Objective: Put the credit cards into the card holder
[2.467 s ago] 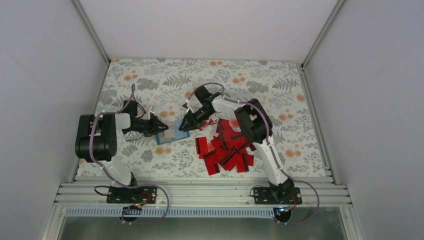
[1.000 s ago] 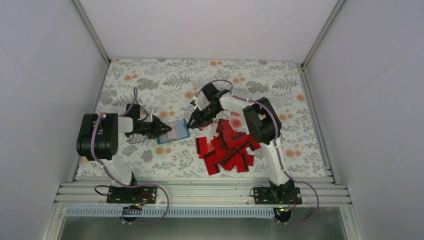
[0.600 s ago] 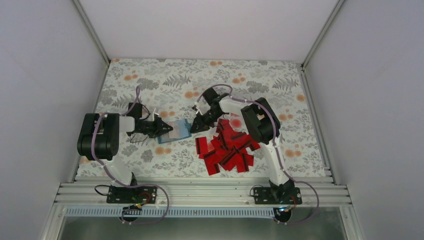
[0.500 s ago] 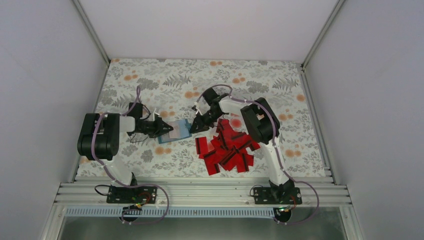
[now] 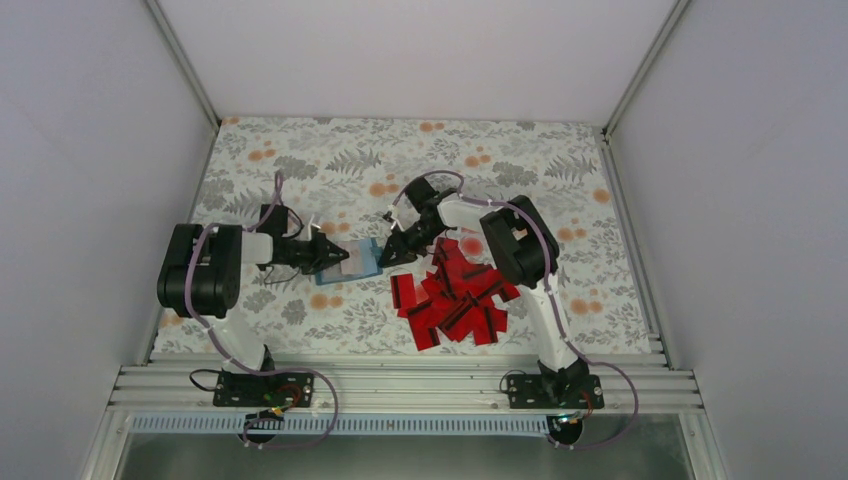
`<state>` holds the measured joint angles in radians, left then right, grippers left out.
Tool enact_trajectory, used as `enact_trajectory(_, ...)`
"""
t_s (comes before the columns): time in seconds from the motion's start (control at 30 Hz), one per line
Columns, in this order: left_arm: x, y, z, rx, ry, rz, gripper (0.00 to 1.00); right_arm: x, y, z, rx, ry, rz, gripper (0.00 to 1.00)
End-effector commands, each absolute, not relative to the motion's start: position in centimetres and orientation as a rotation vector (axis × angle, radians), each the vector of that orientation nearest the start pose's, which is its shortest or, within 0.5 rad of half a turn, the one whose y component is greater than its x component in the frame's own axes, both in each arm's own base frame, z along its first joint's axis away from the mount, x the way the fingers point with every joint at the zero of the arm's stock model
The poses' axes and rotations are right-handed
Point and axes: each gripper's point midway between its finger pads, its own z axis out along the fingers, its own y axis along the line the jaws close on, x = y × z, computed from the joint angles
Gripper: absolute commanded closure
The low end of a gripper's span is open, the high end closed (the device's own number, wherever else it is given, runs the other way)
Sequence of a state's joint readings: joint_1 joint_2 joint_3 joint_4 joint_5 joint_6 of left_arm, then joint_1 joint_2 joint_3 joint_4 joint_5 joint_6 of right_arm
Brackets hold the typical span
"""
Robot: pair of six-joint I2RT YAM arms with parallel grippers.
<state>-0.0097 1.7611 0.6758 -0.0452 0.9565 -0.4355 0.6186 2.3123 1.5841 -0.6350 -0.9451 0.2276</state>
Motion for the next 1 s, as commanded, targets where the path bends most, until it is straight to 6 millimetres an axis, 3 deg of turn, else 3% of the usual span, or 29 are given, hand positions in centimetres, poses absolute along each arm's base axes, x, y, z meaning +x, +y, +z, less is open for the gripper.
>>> enact_trajectory(0.0, 31.0, -14.6, 1.8, -0.255, 2.59, -1.414, 0.98, 28.4, 38.0, -0.1, -0.739, 2.927, 1.477, 0.89)
enact_trajectory(0.1, 31.0, -14.9, 1.7, -0.245, 2.585, -1.442, 0.97, 28.5, 38.1, -0.1, -0.732, 2.925, 1.479, 0.89)
enact_trajectory(0.27, 30.8, -14.9, 1.4, -0.24, 2.6, -1.449, 0.86, 28.5, 38.2, -0.2, -0.722, 2.931, 1.477, 0.9)
enact_trajectory(0.57, 30.2, -13.8, 0.9, -0.266, 2.744, -1.29, 0.64, 28.8, 38.3, 0.0, -0.718, 2.922, 1.466, 0.9)
enact_trajectory(0.97, 30.2, -12.5, 1.6, -0.279, 2.897, -0.978, 0.51, 29.0, 38.6, 0.5, -0.707, 2.91, 1.477, 0.9)
